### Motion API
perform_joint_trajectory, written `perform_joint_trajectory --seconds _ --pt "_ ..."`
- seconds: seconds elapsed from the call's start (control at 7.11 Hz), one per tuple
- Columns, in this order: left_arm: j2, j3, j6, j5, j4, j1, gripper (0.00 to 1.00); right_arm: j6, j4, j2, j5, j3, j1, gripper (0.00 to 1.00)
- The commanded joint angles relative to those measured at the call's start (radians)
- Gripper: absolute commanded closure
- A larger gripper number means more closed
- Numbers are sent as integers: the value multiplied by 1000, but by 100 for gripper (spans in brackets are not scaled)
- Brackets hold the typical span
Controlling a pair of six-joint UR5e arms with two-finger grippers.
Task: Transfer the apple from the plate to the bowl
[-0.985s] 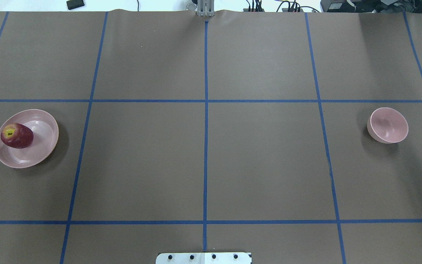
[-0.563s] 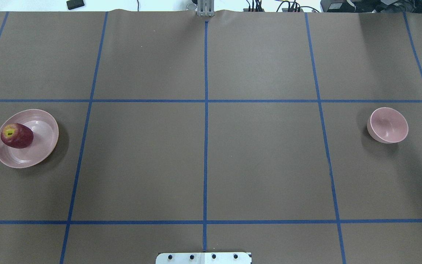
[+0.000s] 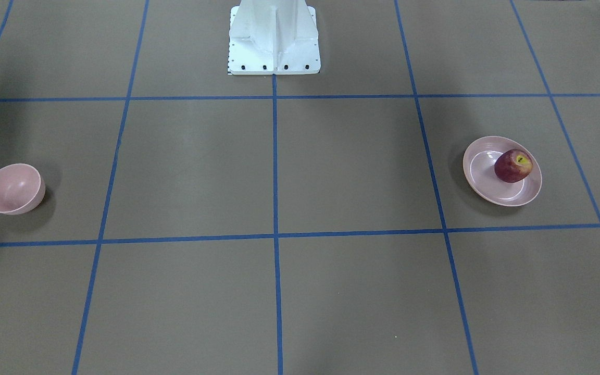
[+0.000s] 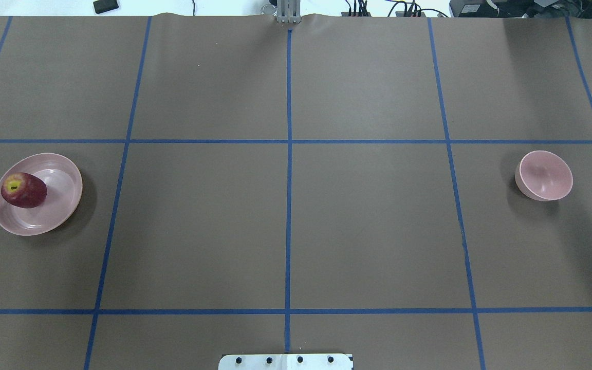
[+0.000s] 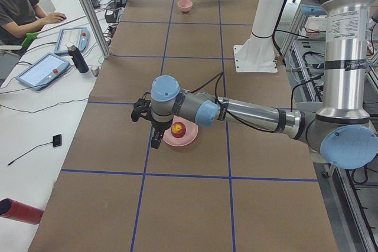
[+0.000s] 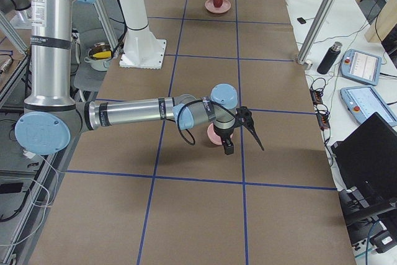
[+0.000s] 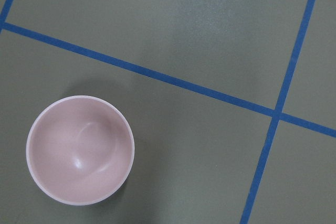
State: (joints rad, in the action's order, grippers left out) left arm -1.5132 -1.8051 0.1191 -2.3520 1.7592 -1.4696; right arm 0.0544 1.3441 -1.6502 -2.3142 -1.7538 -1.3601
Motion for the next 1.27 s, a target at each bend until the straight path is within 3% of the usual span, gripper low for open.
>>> perform_joint_trajectory --seconds 0.0,0.28,0.56,0.84,0.99,1.13 --pt "-5 -2 -1 0 -3 2 2 104 -58 13 2 25 68 0" --pt "-4 -2 -1 0 -1 3 2 269 -182 36 25 74 197 0" --pt "-5 1 -3 0 0 3 2 269 -303 39 27 186 232 0" --pt "-5 -2 -1 0 2 3 2 269 -326 97 32 278 246 0" --pt "-5 -2 -1 0 2 3 2 278 -326 99 29 284 246 99" --pt "-7 -2 -1 0 2 3 2 280 -326 101 29 283 246 100"
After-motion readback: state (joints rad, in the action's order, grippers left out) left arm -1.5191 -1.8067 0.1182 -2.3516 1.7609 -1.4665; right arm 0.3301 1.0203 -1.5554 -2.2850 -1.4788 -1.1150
